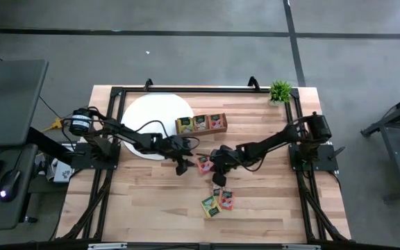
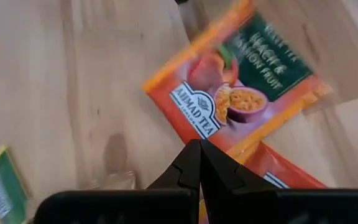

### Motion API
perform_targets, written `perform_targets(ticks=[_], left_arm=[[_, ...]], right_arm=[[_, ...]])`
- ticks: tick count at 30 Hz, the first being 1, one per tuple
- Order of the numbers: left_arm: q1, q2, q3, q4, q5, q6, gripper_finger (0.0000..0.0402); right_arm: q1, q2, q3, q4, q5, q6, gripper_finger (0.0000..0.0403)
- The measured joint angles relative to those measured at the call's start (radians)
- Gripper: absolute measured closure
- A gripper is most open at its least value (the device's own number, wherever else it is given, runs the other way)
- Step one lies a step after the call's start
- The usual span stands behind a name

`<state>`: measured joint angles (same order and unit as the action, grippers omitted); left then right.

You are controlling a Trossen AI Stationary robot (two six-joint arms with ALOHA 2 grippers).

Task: Pick & Place Tea
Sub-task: Put the orange tea bag into the right compartment of the wooden organizer

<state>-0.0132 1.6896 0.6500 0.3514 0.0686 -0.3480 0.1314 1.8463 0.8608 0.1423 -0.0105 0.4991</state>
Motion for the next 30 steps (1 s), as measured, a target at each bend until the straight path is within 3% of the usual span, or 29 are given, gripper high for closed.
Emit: perform_targets(ticks=[19,30], left_arm=[[0.001,0.05,0.019,0.065,0.032,-0.027,0.0168],[0.0,0.05,0.019,0.08,0.053,-0.158,0.0168]], right_arm=[[0.0,0.046,0.005,0.039,-0.006,0.068,0.0403],[0.0,0.046,0.004,0.04,-0.006,0.039,0.0403]])
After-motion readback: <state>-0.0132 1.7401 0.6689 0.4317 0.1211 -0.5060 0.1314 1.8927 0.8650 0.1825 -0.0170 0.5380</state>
